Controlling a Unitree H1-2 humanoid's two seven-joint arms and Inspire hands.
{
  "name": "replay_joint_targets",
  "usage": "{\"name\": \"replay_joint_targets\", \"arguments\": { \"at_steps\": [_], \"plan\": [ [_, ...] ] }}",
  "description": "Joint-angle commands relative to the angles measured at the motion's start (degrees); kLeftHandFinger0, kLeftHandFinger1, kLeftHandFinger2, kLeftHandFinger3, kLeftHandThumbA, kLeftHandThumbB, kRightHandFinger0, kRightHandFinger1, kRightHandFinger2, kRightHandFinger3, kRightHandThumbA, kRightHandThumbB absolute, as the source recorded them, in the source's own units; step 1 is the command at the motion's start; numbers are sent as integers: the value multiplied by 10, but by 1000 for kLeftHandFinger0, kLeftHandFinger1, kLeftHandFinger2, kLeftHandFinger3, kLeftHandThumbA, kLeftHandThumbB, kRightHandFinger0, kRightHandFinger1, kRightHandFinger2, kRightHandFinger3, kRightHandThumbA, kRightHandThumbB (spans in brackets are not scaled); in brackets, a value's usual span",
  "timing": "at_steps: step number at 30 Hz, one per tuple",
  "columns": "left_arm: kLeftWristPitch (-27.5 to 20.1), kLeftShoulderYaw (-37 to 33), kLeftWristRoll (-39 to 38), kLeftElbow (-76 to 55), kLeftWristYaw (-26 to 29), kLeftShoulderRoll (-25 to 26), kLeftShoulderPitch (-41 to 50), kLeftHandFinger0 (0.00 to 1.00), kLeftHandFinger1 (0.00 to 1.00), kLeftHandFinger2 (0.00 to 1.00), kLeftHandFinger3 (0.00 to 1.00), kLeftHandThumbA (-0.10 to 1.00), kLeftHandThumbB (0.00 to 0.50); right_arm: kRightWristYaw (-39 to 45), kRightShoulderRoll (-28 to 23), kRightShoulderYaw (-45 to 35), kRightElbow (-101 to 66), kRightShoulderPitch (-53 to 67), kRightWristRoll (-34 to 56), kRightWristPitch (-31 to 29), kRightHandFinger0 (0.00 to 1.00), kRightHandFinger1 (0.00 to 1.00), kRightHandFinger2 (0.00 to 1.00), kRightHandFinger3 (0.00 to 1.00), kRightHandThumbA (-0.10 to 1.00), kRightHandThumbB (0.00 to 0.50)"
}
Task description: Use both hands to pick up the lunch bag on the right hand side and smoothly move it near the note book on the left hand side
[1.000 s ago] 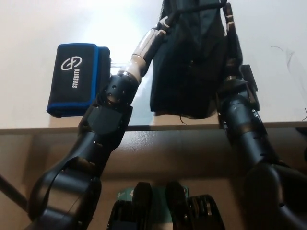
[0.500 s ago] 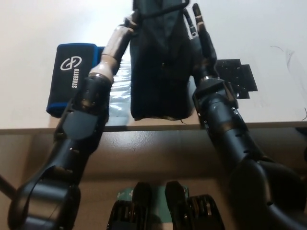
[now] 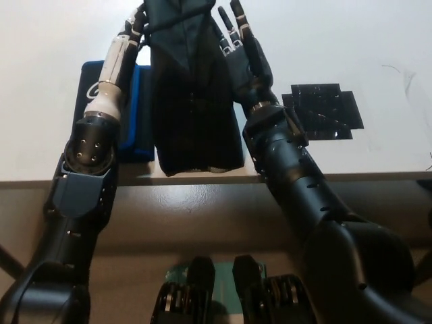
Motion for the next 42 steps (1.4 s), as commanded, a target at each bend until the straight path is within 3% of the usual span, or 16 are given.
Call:
{"name": "replay_joint_targets", "arguments": {
  "at_steps": [1,8,19,22,25,27,30,31,32,33,36,42],
  "plan": [
    [3,7,-8,-43,7,16,-11,1000,1000,1000,1000,1000,320,12,19,11,4,-47,-12,-16,1000,1000,1000,1000,1000,237],
    [9,11,-13,-61,1,19,-12,1000,1000,1000,1000,1000,337,-4,25,19,14,-53,-24,-19,1000,1000,1000,1000,1000,253],
    [8,5,-12,-56,4,14,-14,1000,1000,1000,1000,1000,292,8,19,8,18,-51,-10,-14,1000,1000,1000,1000,1000,253],
    [13,6,-13,-65,3,14,-11,1000,1000,1000,1000,1000,304,4,22,7,19,-54,-9,-12,1000,1000,1000,1000,1000,260],
    [20,7,-13,-70,2,18,-10,1000,1000,1000,1000,1000,320,10,19,19,17,-49,-24,-36,1000,1000,1000,1000,1000,256],
    [20,5,-10,-68,1,22,-10,1000,1000,1000,1000,1000,327,-19,10,55,15,-42,-71,-89,1000,1000,1000,1000,1000,259],
    [20,4,-11,-59,-9,30,-9,1000,1000,1000,1000,1000,308,-69,-2,93,7,-30,-115,-144,1000,1000,1000,1000,1000,337],
    [22,3,-12,-59,-14,35,-7,1000,1000,1000,1000,1000,312,-62,-7,94,2,-27,-112,-149,1000,1000,1000,1000,1000,382],
    [23,3,-12,-59,-16,37,-6,1000,1000,1000,1000,1000,314,-53,-11,93,-2,-24,-106,-148,1000,1000,1000,1000,1000,390],
    [24,4,-16,-59,-21,40,-4,1000,1000,1000,1000,1000,362,-37,-16,90,-9,-20,-97,-146,1000,1000,1000,1000,1000,423],
    [21,6,-23,-58,-30,45,0,1000,1000,1000,1000,1000,417,0,-26,80,-33,-8,-76,-133,1000,1000,1000,1000,1000,419],
    [39,9,-34,-104,-44,55,20,1000,1000,1000,1000,1000,406,36,-35,86,-113,30,-66,-103,1000,1000,1000,1000,1000,438]
  ]
}}
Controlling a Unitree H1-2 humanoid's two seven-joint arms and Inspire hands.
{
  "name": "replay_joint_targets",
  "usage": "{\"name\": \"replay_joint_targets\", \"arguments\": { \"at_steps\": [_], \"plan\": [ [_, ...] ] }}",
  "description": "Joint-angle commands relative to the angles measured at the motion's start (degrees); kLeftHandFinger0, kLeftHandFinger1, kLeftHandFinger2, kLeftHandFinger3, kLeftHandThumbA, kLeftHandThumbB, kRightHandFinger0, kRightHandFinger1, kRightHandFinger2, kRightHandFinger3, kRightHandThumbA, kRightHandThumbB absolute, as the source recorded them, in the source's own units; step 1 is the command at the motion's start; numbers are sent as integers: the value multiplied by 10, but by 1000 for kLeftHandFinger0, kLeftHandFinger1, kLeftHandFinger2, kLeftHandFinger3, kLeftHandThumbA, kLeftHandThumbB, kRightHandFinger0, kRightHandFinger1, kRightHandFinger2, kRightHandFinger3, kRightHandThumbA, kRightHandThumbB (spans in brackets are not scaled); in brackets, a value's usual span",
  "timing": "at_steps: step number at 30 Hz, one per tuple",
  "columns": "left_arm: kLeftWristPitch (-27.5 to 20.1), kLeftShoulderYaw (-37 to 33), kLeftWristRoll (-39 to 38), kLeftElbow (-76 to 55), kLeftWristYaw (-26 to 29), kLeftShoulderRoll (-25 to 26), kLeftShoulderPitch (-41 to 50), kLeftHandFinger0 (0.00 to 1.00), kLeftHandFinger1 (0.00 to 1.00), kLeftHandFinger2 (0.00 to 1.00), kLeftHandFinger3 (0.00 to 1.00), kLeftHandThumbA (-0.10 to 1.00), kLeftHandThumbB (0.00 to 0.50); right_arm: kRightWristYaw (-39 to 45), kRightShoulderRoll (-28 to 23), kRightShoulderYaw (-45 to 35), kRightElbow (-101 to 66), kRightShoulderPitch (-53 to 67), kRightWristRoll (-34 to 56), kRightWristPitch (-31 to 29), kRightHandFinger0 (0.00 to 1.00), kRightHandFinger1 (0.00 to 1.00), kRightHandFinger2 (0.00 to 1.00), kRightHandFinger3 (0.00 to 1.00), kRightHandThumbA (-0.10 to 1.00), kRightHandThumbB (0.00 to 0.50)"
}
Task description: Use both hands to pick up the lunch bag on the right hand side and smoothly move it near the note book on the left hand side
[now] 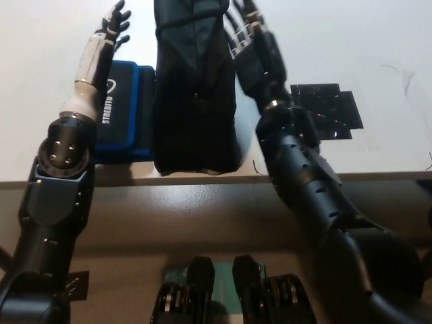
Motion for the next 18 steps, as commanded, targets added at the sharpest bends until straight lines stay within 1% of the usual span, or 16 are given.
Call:
{"name": "replay_joint_targets", "arguments": {
  "at_steps": [1,2,3,6,8,9,11,12,13,14,16,17,18],
  "plan": [
    [20,4,-22,-58,-22,18,1,1000,1000,1000,1000,1000,410,48,-10,12,-71,5,0,-5,1000,1000,1000,1000,1000,439],
    [24,5,-23,-66,-23,20,4,1000,1000,1000,1000,1000,423,46,-10,12,-82,10,0,-2,1000,1000,1000,1000,1000,438],
    [30,6,-26,-80,-24,21,10,1000,1000,1000,1000,1000,437,45,-12,13,-97,19,1,1,1000,1000,1000,1000,1000,422],
    [44,11,-38,-115,-33,27,27,1000,1000,1000,1000,1000,441,40,-19,18,-137,43,-2,6,1000,1000,1000,1000,1000,420],
    [56,13,-44,-130,-39,30,33,1000,1000,1000,1000,1000,449,30,-22,20,-154,52,-5,7,1000,1000,1000,1000,1000,423],
    [58,14,-45,-139,-41,32,37,1000,1000,1000,1000,1000,452,26,-24,21,-164,58,-5,11,1000,1000,1000,1000,1000,435],
    [62,18,-56,-167,-50,37,55,1000,1000,1000,1000,1000,459,7,-33,29,-208,83,-19,14,1000,1000,1000,1000,1000,440],
    [63,19,-59,-177,-51,38,61,1000,1000,1000,1000,1000,470,4,-36,32,-226,93,-22,18,1000,1000,1000,1000,1000,442],
    [64,20,-58,-186,-50,39,67,1000,1000,1000,1000,1000,482,3,-38,33,-240,101,-23,21,1000,1000,1000,1000,1000,432],
    [69,22,-57,-215,-47,43,83,1000,1000,1000,1000,1000,483,-4,-42,39,-286,125,-27,32,1000,1000,1000,1000,1000,409],
    [77,27,-64,-252,-53,52,104,1000,1000,1000,1000,1000,437,-13,-48,43,-343,155,-29,52,1000,1000,1000,1000,1000,410],
    [80,29,-67,-265,-55,55,114,1000,1000,1000,1000,1000,429,-18,-50,44,-364,167,-31,57,1000,1000,1000,1000,1000,411],
    [81,30,-71,-279,-59,59,124,1000,1000,1000,1000,1000,408,-24,-53,46,-391,183,-35,64,1000,1000,1000,1000,1000,412]
  ]
}}
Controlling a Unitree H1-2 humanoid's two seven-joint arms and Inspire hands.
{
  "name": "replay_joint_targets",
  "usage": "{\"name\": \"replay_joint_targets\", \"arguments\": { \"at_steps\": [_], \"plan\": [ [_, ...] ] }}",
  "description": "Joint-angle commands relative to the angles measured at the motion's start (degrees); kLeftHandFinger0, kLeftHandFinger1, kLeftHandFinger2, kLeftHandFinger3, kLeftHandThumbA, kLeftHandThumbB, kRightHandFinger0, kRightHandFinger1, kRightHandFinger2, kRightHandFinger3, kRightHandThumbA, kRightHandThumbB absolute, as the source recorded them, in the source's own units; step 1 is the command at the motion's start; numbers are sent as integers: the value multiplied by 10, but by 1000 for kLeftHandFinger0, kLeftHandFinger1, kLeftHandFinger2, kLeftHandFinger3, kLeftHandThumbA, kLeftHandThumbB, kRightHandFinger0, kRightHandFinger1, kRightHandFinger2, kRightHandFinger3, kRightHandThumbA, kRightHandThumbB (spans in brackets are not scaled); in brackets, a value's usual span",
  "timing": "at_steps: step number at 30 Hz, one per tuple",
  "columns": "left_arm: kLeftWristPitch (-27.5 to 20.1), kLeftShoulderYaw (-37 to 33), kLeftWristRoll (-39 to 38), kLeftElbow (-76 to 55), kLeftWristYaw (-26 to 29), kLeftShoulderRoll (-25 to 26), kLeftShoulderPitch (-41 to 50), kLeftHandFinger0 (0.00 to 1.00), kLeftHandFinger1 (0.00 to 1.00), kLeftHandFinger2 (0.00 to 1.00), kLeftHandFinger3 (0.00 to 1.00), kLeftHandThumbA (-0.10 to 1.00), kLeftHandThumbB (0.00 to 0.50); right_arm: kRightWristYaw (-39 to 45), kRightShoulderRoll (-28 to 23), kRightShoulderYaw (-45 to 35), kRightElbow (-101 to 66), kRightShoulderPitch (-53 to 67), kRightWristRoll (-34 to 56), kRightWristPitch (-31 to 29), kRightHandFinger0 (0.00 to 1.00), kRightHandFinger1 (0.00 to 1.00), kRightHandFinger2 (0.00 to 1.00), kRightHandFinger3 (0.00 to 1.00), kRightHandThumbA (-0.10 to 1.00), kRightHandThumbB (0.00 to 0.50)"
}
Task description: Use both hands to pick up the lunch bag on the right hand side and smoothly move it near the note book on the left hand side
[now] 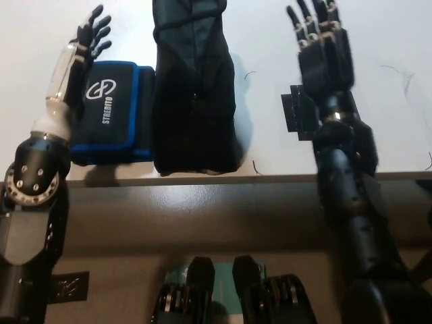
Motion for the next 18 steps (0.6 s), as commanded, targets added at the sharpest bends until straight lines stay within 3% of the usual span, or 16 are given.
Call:
{"name": "replay_joint_targets", "arguments": {
  "at_steps": [1,6,10,12,15,18],
  "plan": [
    [22,22,-37,-111,-29,45,39,1000,1000,1000,1000,1000,393,-39,-25,27,-175,61,-44,49,1000,1000,1000,1000,1000,404],
    [8,33,-61,-186,-47,61,119,1000,1000,1000,1000,1000,393,-41,-56,43,-272,160,-122,19,1000,1000,1000,1000,1000,361],
    [-13,43,-72,-236,-47,61,190,1000,1000,1000,1000,1000,375,-26,-71,56,-323,236,-143,11,1000,1000,1000,1000,1000,361],
    [-24,47,-76,-250,-49,62,222,1000,1000,1000,1000,1000,398,-25,-74,61,-347,271,-154,7,1000,1000,1000,1000,1000,344],
    [-43,50,-85,-250,-60,64,260,1000,1000,1000,1000,1000,391,-25,-77,68,-369,309,-160,5,1000,1000,1000,1000,1000,338],
    [-51,57,-90,-258,-56,58,303,1000,1000,1000,1000,1000,371,-29,-71,74,-383,348,-164,-4,1000,1000,1000,1000,1000,300]
  ]
}}
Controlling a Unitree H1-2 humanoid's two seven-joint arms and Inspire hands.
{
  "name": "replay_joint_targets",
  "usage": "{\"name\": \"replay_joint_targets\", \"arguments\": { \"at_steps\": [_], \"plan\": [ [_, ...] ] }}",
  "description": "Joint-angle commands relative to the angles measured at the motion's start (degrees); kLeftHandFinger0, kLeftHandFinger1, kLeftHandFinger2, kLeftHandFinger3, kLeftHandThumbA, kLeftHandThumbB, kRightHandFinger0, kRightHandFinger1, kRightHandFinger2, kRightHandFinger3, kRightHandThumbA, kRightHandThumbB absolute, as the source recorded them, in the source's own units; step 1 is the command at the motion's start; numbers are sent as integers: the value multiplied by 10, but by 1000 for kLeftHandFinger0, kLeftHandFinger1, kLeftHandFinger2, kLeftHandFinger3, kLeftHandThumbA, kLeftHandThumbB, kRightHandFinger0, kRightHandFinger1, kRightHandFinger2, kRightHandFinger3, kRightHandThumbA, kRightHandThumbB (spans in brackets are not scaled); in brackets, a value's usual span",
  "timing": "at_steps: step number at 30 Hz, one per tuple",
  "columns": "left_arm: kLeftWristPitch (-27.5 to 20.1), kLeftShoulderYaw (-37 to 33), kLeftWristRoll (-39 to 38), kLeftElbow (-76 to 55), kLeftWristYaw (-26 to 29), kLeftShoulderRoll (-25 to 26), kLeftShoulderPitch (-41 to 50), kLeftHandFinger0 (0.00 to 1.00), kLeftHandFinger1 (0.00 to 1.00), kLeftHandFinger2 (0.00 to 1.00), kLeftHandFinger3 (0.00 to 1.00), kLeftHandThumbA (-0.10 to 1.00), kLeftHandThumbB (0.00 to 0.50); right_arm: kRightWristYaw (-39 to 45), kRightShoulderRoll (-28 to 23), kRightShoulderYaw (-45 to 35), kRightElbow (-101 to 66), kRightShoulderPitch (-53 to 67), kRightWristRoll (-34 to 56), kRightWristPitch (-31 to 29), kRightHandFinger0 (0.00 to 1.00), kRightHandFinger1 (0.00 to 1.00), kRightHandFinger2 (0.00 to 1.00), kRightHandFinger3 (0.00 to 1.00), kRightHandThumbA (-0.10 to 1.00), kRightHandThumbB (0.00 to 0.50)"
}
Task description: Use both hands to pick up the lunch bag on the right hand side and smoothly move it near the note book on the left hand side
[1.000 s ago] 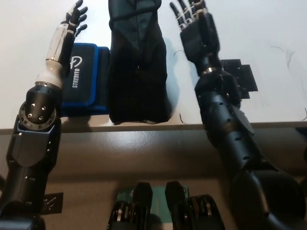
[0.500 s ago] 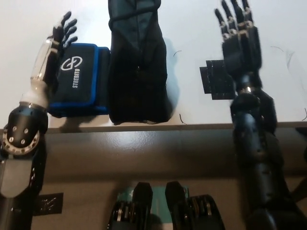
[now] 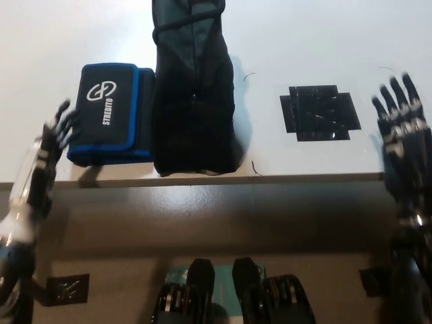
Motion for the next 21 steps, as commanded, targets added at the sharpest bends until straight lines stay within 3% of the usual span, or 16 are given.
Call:
{"name": "replay_joint_targets", "arguments": {
  "at_steps": [1,5,6,9,11,14,21],
  "plan": [
    [-58,28,-47,-77,-27,33,70,1000,1000,1000,1000,1000,380,-9,-9,37,-99,62,-74,-20,1000,1000,1000,1000,1000,275],
    [-93,29,-35,-62,-26,29,113,1000,1000,1000,1000,1000,374,-17,-4,52,-117,108,-77,-16,1000,1000,1000,1000,1000,242],
    [-100,29,-35,-53,-25,25,122,1000,1000,1000,1000,1000,356,-16,-3,57,-119,119,-83,-22,1000,1000,1000,1000,1000,211],
    [-122,29,-30,-26,-23,18,138,1000,1000,1000,1000,1000,328,-15,-5,71,-118,141,-93,-35,1000,1000,1000,1000,1000,202],
    [-152,28,-14,3,-18,19,140,1000,1000,1000,1000,1000,275,-14,-2,80,-108,147,-96,-40,1000,1000,1000,1000,1000,208],
    [-156,24,-12,23,-18,17,143,1000,1000,1000,1000,1000,294,-9,2,96,-96,156,-95,-38,1000,1000,1000,1000,1000,218],
    [-181,17,8,85,-10,11,131,1000,1000,1000,1000,1000,275,-30,2,100,-50,148,-116,-67,1000,1000,1000,1000,1000,217]
  ]
}}
